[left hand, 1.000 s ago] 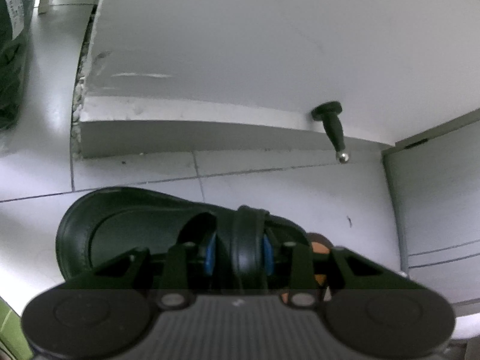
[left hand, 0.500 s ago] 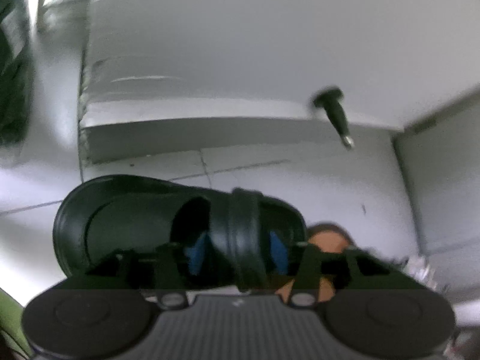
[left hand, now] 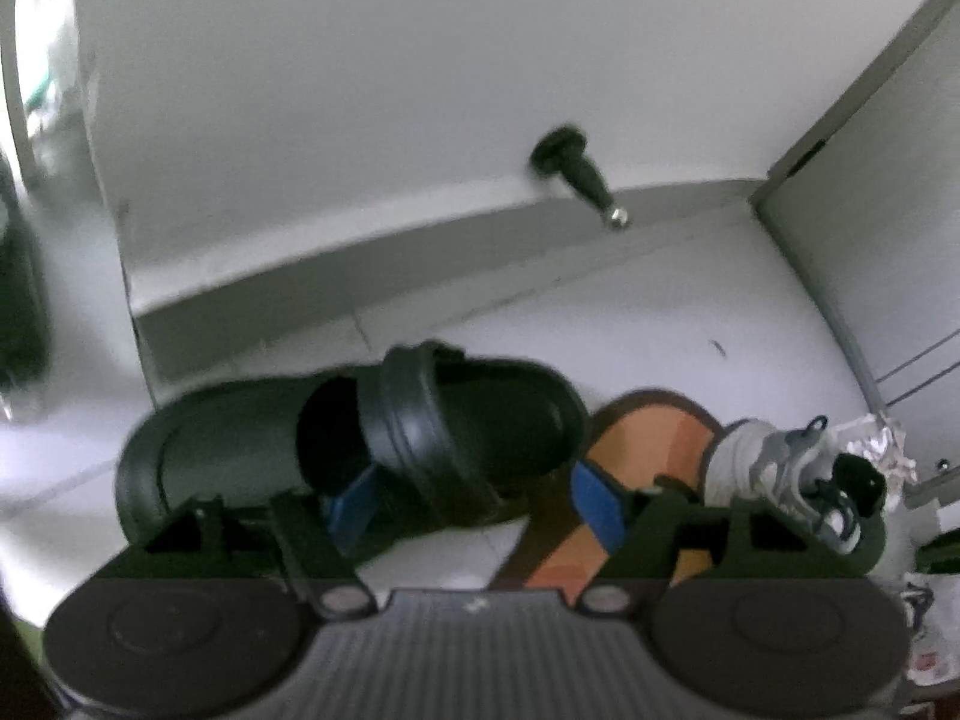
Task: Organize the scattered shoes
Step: 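Lower the black clog onto the floor by the wall and open the left tool, then withdraw the left tool from the placed black clog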
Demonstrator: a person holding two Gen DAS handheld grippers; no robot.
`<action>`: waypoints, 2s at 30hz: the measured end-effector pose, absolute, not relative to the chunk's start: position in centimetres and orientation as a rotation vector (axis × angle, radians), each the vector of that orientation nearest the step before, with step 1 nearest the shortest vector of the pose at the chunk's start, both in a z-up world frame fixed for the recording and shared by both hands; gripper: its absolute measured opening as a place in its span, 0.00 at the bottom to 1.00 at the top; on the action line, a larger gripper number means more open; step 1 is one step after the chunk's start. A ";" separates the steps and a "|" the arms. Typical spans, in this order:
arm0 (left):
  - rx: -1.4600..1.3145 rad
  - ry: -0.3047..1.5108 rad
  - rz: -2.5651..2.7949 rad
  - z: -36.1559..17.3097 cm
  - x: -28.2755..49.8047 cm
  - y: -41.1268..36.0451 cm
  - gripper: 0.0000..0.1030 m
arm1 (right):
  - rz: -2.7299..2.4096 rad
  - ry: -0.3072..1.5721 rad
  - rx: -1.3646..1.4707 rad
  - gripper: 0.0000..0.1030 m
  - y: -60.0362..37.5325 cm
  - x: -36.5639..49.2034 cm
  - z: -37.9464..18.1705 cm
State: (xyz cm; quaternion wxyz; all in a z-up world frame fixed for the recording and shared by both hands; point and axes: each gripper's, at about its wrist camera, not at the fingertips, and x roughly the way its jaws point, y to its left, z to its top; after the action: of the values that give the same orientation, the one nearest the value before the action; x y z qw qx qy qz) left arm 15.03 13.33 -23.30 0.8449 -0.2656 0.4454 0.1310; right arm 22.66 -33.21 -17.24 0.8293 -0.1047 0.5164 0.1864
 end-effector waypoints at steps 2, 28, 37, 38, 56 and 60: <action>-0.504 0.916 0.253 -22.6 15.1 12.5 0.71 | 0.404 1.094 -0.226 1.00 -32.9 22.6 -17.3; -0.417 1.224 0.049 -27.8 18.5 8.9 0.65 | 0.413 1.124 -0.188 1.00 -34.1 22.0 -18.5; -0.591 1.180 0.153 -28.3 17.5 12.8 0.57 | 0.410 1.127 -0.185 1.00 -34.4 21.9 -18.6; -0.589 1.174 0.156 -28.2 17.6 12.8 0.57 | 0.410 1.128 -0.186 1.00 -34.5 21.8 -18.7; -0.627 1.133 0.251 -27.7 17.9 14.7 0.34 | 0.420 1.128 -0.208 1.00 -33.9 21.9 -18.7; -0.649 1.156 0.212 -27.5 18.1 14.4 0.55 | 0.418 1.128 -0.201 1.00 -33.7 22.4 -18.8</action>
State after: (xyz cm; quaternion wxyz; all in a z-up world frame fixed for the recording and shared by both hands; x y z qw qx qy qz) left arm 18.07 14.42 -27.54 0.7832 -0.3006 0.5354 0.0982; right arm 22.39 -33.75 -18.77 0.8198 -0.0942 0.5296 0.1964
